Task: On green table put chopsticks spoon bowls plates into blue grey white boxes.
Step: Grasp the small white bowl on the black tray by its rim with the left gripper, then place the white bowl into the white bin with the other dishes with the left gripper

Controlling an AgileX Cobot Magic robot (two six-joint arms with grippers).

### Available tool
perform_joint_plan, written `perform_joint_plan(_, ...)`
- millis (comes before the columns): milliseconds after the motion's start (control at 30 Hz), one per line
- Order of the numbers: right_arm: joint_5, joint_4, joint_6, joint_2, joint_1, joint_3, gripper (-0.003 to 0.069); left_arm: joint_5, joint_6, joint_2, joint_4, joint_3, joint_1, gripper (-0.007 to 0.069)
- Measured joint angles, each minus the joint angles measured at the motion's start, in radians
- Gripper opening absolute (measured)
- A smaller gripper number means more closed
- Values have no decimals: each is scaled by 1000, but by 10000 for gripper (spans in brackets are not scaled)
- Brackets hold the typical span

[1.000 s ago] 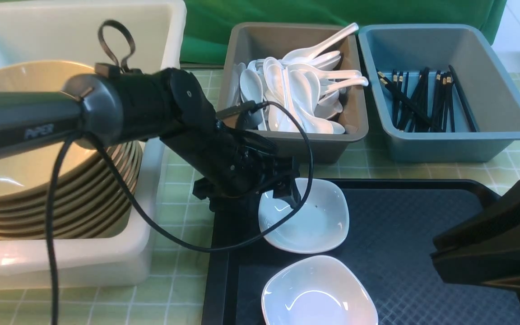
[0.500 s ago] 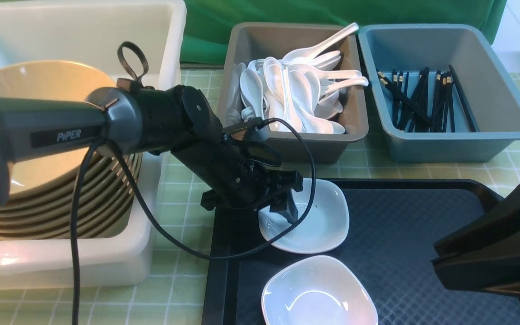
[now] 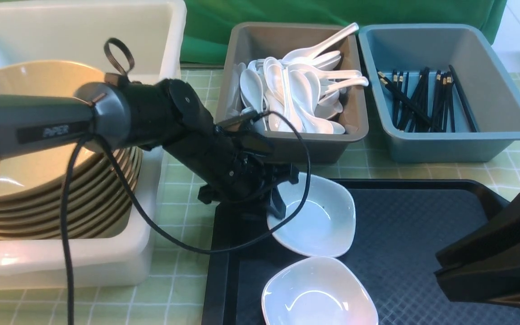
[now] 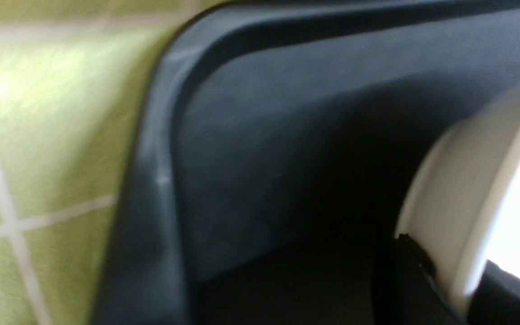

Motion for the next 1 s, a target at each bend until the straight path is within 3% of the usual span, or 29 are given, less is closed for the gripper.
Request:
perform_joint_plan(433,0,-2,-3,0,0,0,174,28,73,-136,-56,-19,8,15)
perform_joint_plan(567,0,-2,-4,0,0,0,181,98,78,-188,-56,-92,52,15)
perform_joint_plan(833,-36,33,-46,0,0,0,185,339,-17,-395,21,-200,298,15)
perform_joint_plan(1000,-109,206,-186,0,0,0,191,265,-44,-649,72,-16,528,15)
